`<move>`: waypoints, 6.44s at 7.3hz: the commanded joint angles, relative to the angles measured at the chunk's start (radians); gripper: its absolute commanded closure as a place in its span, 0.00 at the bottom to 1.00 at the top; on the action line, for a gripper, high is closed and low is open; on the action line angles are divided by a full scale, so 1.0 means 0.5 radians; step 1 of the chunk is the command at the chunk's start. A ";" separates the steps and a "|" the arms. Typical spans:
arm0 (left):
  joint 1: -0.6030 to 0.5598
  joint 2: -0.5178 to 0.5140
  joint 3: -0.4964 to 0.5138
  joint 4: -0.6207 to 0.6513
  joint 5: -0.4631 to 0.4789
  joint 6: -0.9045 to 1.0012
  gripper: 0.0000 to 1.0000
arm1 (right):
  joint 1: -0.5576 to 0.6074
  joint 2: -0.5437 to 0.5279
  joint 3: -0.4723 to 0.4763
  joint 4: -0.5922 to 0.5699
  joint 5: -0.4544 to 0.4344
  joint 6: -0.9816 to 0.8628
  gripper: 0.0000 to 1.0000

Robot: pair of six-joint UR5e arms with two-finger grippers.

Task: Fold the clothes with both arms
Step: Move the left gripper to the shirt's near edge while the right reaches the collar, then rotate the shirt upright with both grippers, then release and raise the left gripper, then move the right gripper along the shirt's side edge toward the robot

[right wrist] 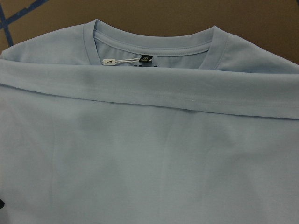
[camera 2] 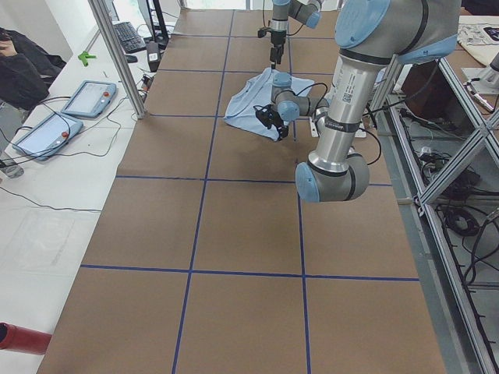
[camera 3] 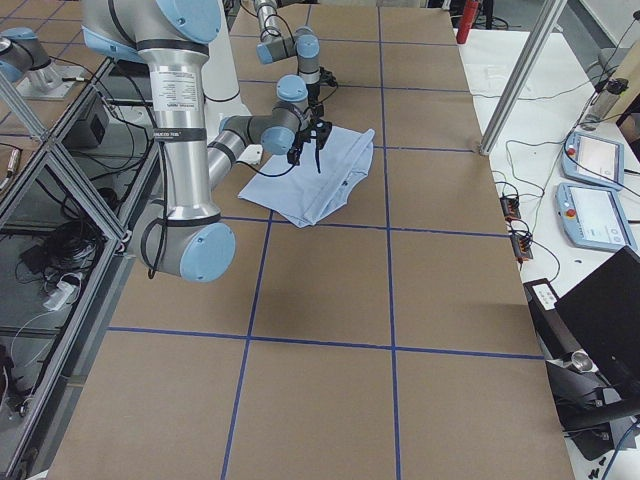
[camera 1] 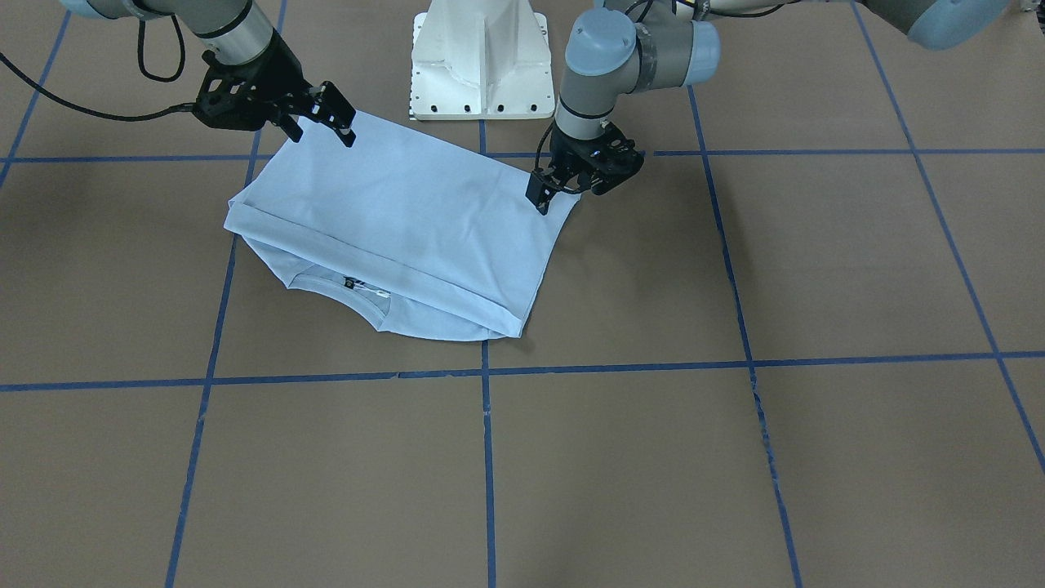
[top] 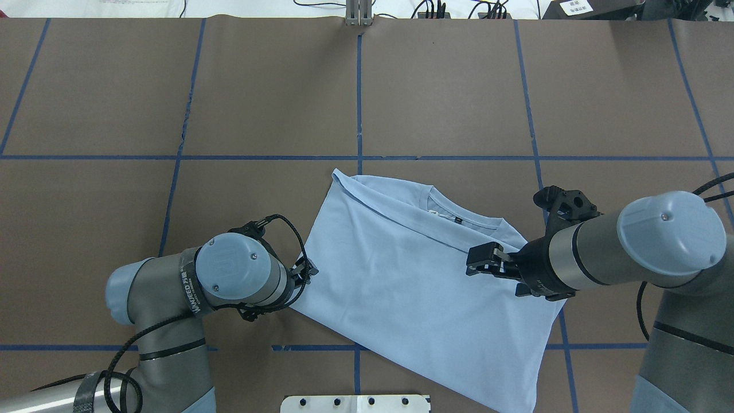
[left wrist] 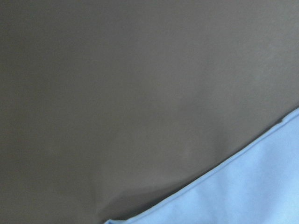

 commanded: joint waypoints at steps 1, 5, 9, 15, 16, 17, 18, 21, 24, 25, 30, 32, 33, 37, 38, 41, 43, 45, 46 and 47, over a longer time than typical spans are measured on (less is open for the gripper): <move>-0.004 0.021 -0.003 0.003 0.001 -0.004 0.18 | 0.002 0.004 -0.004 0.000 -0.003 -0.001 0.00; -0.007 0.055 -0.043 0.003 0.017 -0.004 0.71 | 0.002 0.032 -0.053 0.000 -0.003 -0.001 0.00; -0.010 0.042 -0.055 0.003 0.014 -0.001 1.00 | 0.026 0.032 -0.053 0.000 -0.003 -0.001 0.00; -0.638 -0.282 0.657 -0.408 0.014 0.428 1.00 | 0.069 0.032 -0.056 0.000 -0.003 -0.007 0.00; -0.721 -0.395 0.930 -0.599 0.014 0.526 1.00 | 0.073 0.032 -0.059 0.000 -0.003 -0.007 0.00; -0.779 -0.539 1.142 -0.701 0.014 0.649 1.00 | 0.069 0.032 -0.059 0.000 -0.003 -0.007 0.00; -0.804 -0.665 1.302 -0.830 0.017 0.771 1.00 | 0.069 0.032 -0.059 0.000 -0.003 -0.007 0.00; -0.814 -0.887 1.751 -1.266 0.145 0.913 1.00 | 0.073 0.032 -0.059 0.000 -0.003 -0.004 0.00; -0.857 -0.890 1.828 -1.349 0.149 0.950 1.00 | 0.063 0.035 -0.080 0.000 -0.009 -0.004 0.00; -0.857 -0.890 1.853 -1.398 0.158 0.950 1.00 | 0.060 0.047 -0.105 0.000 -0.027 -0.004 0.00; -0.976 -0.890 1.734 -1.259 -0.049 1.134 0.00 | 0.048 0.160 -0.239 -0.028 -0.186 -0.257 0.00; -0.979 -0.668 1.258 -0.940 -0.075 1.168 0.00 | -0.010 0.319 -0.286 -0.207 -0.352 -0.606 0.00; -0.979 -0.533 1.048 -0.860 -0.078 1.171 0.00 | -0.041 0.469 -0.310 -0.379 -0.374 -0.745 0.00; -0.976 -0.409 0.822 -0.828 -0.081 1.171 0.00 | -0.050 0.605 -0.460 -0.402 -0.300 -0.694 0.00; -0.976 -0.409 0.822 -0.828 -0.081 1.171 0.00 | -0.081 0.675 -0.518 -0.387 -0.303 -0.703 0.00; -0.976 -0.357 0.770 -0.831 -0.081 1.168 0.00 | -0.145 0.713 -0.586 -0.371 -0.389 -0.715 0.12; -0.970 -0.344 0.770 -0.831 -0.081 1.168 0.00 | -0.274 0.731 -0.586 -0.402 -0.689 -0.837 0.26; -0.967 -0.329 0.770 -0.840 -0.081 1.168 0.00 | -0.314 0.765 -0.583 -0.576 -0.790 -1.501 0.31; -0.961 -0.329 0.770 -0.846 -0.081 1.168 0.00 | -0.335 0.789 -0.577 -0.692 -0.840 -1.626 0.38; -0.961 -0.329 0.770 -0.847 -0.081 1.168 0.00 | -0.369 0.790 -0.580 -0.715 -0.861 -1.630 0.41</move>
